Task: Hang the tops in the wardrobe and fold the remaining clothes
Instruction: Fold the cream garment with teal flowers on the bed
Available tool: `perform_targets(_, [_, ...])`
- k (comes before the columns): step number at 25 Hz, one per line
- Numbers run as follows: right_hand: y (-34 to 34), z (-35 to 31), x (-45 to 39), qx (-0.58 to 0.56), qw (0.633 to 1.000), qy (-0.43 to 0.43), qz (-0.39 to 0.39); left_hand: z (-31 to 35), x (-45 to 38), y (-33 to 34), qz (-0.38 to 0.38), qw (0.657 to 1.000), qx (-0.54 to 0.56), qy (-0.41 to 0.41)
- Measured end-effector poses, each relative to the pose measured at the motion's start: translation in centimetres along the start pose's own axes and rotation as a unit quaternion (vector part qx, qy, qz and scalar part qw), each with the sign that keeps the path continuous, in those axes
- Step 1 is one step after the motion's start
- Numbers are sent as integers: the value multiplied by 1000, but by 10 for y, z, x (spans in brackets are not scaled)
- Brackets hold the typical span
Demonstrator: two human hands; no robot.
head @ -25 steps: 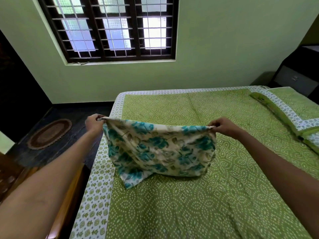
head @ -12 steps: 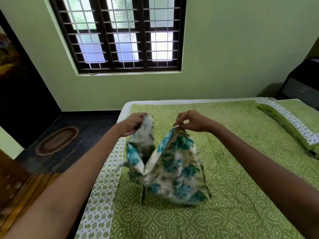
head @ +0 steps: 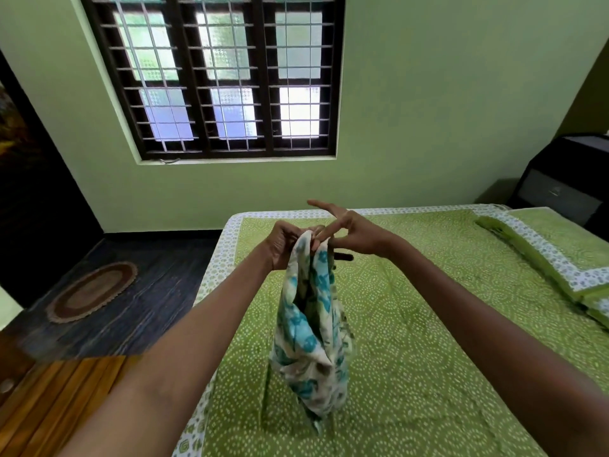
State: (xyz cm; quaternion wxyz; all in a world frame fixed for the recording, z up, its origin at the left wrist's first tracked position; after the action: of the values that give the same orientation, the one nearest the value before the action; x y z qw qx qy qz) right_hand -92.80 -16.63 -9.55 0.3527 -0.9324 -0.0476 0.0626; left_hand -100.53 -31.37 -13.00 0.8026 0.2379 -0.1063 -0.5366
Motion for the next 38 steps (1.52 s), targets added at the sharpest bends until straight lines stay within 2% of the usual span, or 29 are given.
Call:
perform_targets(2, [-5,4,4,2,1000,14,-8,-3,-5,2,-94,994,54,-33])
perform_targets(3, [-7,6,6,-1,1000,18,-8,-5,-9,0,-99,990,85,-51])
perform_targets(5, [-8,14,11,5,1000,18,19,-4,-18,-10,-46,995,51,-68])
perform_targets(7, [-6,26,14,17,996,27,81,2,-18,-6,-18,995,-94,-32])
perform_targets(9, [2,39,16,77,986,47,142,8,-23,-4,25,978,-205,18])
perform_targets(10, [9,47,18,143,978,74,131,12,-26,-5,69,965,-250,49])
perform_targets(12, [26,64,26,322,934,152,17,19,-29,-12,152,935,-301,107])
perform_targets(14, [33,86,38,404,888,205,-71,34,-27,-20,188,889,-377,178])
perform_targets(15, [27,94,42,389,892,217,-78,41,-25,-27,187,855,-441,201])
perform_targets(18, [-6,100,45,289,929,231,-4,56,-16,-43,129,730,-642,195])
perform_targets(19, [-19,97,44,276,932,234,23,55,-13,-49,109,707,-675,183])
perform_targets(22, [-43,86,41,267,934,226,71,46,-6,-58,80,697,-696,152])
perform_targets(27, [-72,74,50,213,948,208,116,41,-12,-49,56,670,-722,162])
perform_targets(32, [-101,74,76,240,929,248,134,30,-39,-36,4,669,-717,196])
perform_targets(35, [-109,81,114,229,915,262,203,23,-64,-16,-24,672,-711,205])
perform_targets(38, [-113,88,155,250,899,304,194,11,-85,15,-78,653,-731,182])
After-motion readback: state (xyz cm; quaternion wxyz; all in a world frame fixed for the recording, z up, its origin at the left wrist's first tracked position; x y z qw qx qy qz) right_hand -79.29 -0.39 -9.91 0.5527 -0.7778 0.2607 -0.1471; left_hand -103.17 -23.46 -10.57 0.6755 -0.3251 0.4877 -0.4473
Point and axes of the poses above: each hand's wrist, its own x-axis away from the middle knuckle, its own y-axis out of the palm, z = x × y, the point moved 1 cm from there along -x, towards the middle knuckle, and after that the axes turned 12 degrees about y, right-handed, at the moved point
